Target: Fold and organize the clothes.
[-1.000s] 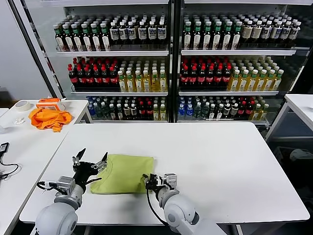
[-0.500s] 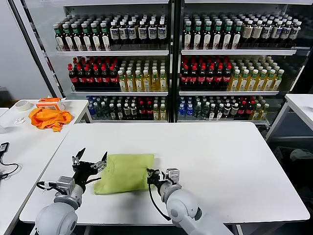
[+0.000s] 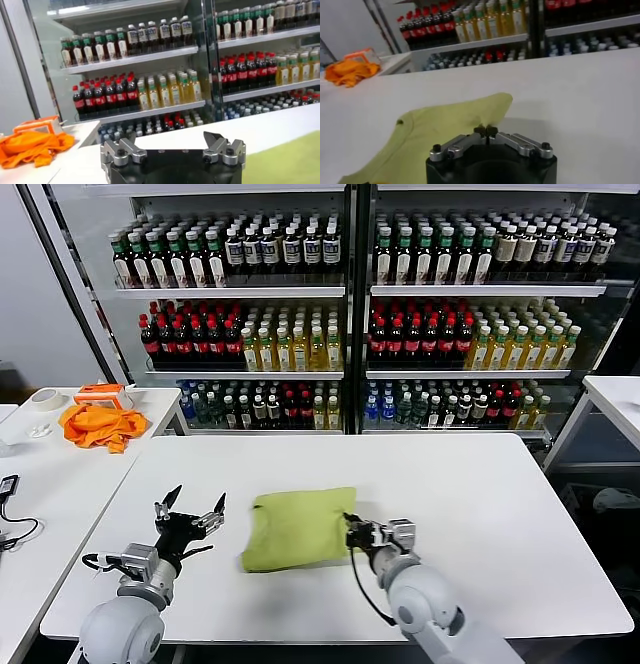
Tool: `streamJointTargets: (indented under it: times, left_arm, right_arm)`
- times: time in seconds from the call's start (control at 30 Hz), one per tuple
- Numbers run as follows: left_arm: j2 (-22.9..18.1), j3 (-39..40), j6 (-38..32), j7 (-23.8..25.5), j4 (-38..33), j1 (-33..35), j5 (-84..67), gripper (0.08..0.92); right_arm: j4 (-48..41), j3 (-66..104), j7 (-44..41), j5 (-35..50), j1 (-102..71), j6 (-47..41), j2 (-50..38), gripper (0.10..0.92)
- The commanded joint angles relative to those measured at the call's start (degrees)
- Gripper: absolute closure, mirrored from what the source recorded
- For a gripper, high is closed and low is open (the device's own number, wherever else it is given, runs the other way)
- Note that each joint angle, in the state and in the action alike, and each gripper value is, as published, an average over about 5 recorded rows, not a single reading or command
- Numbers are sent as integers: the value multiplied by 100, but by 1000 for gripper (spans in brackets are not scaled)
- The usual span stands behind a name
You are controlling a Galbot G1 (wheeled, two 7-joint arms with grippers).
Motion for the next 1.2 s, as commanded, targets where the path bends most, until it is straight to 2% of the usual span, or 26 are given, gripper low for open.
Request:
streamJointTargets:
  times: [0.03, 0.2, 0.47, 0.57, 0.8, 1.2]
  left_arm:
    - [-55, 109, -139, 195, 133, -72, -42, 177]
    - [-53, 115, -172, 244, 225, -92, -28, 177]
    - [-74, 45, -237, 292, 340, -106, -38, 177]
    - [-97, 43, -241, 294, 356, -122, -134, 177]
    - [-142, 42, -354, 351, 409, -165, -246, 177]
    - [-148, 2, -510, 409, 421, -160, -162, 177]
  right_arm:
    - [-85, 1102, -819, -162, -550, -30, -757, 919]
    - [-356, 1176, -1267, -295, -405, -28, -803, 919]
    - [150, 1291, -1232, -270, -555, -34, -885, 918]
    - [371, 1410, -1133, -201, -656, -35, -887, 886]
    - [647, 1909, -1158, -122, -883, -25, -1007, 689]
    - [297, 2365, -1406, -977, -938, 378, -970, 325]
